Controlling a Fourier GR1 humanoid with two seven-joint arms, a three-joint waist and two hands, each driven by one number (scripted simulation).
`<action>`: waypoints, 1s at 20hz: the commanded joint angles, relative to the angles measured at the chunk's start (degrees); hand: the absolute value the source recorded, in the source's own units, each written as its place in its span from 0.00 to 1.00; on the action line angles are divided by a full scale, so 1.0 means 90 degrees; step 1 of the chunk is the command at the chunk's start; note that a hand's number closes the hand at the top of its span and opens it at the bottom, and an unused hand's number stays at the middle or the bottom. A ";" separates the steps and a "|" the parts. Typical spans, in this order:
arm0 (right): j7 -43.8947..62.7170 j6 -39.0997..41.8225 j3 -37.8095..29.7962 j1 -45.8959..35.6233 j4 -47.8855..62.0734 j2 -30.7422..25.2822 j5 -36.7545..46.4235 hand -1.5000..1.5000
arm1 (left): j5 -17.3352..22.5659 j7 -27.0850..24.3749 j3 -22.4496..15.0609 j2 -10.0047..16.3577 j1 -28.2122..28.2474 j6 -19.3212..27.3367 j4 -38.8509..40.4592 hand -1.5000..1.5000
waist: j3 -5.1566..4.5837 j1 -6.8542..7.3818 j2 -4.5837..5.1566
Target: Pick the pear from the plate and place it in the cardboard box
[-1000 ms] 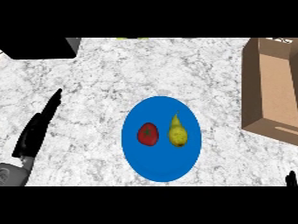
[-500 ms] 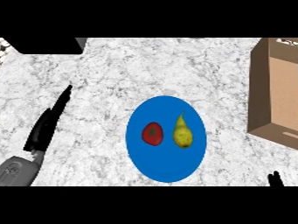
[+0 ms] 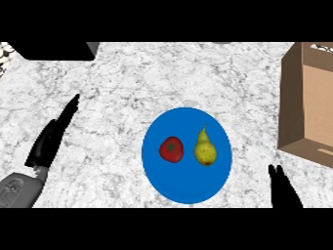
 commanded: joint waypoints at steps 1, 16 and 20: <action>0.1454 0.0723 0.0072 -0.1492 0.0476 0.0069 -0.0159 0.00 | -0.0193 0.0161 -0.0036 -0.0180 0.0132 0.0089 -0.0175 0.50 | 0.0015 -0.0012 -0.0025; 0.1253 -0.0764 -0.0370 -0.3194 0.3009 0.0072 -0.0555 0.00 | -0.0765 0.0112 0.0670 -0.0530 0.0156 -0.0493 -0.0011 0.50 | 0.0018 -0.0100 -0.0044; 0.1415 -0.0367 -0.0240 -0.3094 0.2814 0.0072 -0.0658 0.00 | -0.1040 0.0032 0.1007 -0.0791 -0.0044 -0.0659 0.0342 0.50 | 0.0017 -0.0119 -0.0046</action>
